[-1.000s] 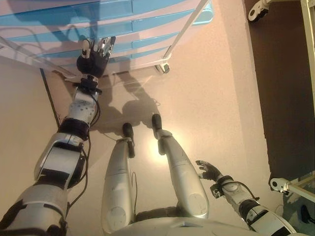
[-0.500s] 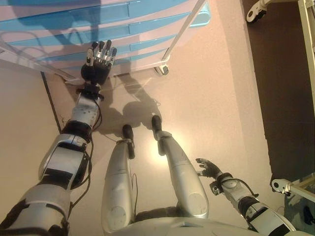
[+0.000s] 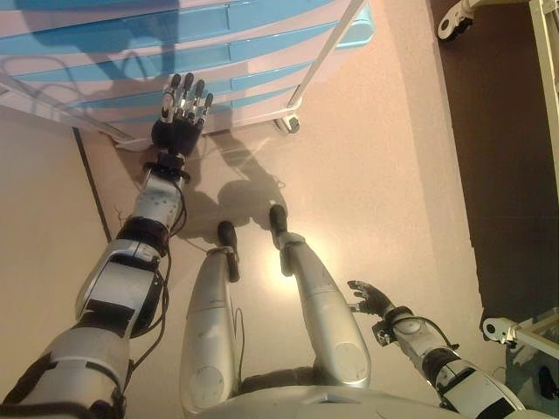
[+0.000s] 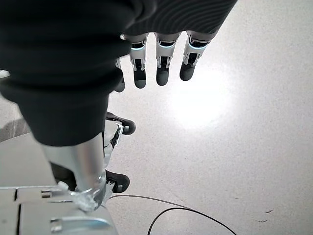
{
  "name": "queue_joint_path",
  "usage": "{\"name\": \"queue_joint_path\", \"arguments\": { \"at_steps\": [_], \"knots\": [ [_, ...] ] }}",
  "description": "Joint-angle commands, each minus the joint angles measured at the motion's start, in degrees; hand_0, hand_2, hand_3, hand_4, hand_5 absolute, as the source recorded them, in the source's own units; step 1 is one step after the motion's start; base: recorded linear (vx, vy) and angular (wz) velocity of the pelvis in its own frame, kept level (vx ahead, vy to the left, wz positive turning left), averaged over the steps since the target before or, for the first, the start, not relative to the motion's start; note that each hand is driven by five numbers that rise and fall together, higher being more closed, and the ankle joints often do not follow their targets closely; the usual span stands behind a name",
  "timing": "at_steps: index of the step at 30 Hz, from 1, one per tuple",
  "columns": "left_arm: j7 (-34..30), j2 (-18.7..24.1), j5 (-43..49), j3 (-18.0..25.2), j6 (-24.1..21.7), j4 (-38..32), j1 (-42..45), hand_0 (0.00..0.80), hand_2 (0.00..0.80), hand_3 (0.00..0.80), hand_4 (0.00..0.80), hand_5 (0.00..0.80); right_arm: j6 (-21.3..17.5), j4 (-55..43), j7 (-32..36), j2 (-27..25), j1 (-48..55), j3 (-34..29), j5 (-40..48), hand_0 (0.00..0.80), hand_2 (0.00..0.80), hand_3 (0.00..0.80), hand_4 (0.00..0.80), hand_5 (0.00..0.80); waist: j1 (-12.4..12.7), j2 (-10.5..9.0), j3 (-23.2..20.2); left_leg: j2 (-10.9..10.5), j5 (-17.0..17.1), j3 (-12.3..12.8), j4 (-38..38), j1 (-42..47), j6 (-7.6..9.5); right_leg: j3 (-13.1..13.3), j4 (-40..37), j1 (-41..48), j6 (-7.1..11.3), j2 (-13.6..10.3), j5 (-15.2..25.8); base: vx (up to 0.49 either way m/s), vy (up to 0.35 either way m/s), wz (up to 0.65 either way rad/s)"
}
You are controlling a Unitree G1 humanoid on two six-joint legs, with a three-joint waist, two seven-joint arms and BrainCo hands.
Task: Open the drawer and pick up the medicine
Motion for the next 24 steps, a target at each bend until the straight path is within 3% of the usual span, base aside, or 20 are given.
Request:
{"name": "queue_joint_path", "arguments": {
  "at_steps": [1,14,24],
  "knots": [
    [-1.5,-2.0,0.6,3.3,-0.8,0.2,2.4,0.0,0.0,0.0,0.0,0.0,0.8,-1.3,-0.2,-1.2,3.4,-1.9,-1.1,0.0,0.0,0.0,0.0,0.0,0.1,2.7,-3.0,-2.2,0.3,1.2,-6.1,2.3,1.31,-3.1,4.0,1.5,-2.46,2.5,-4.5,0.0,0.0,0.0],
    [-7.7,-1.3,-3.1,3.8,-1.9,-4.9,2.0,0.0,0.0,0.0,0.0,0.0,0.1,-0.8,-0.4,-1.3,3.9,-1.8,-1.0,0.0,0.0,0.0,0.0,0.0,0.4,2.56,-3.1,-2.0,0.4,1.1,-6.4,2.4,1.29,-3.3,4.0,1.8,-2.59,2.6,-4.7,0.0,0.0,0.0],
    [-7.8,0.6,-5.0,4.3,-5.5,-13.7,-2.2,0.0,0.0,0.0,0.0,0.0,0.4,-2.1,-0.6,-1.9,4.8,-1.1,-0.3,0.0,0.0,0.0,0.0,0.0,0.2,2.36,-2.9,-1.7,1.4,1.2,-8.5,2.9,1.03,-3.5,3.6,1.9,-2.69,2.7,-4.5,0.001,-0.003,0.01]
  ]
}}
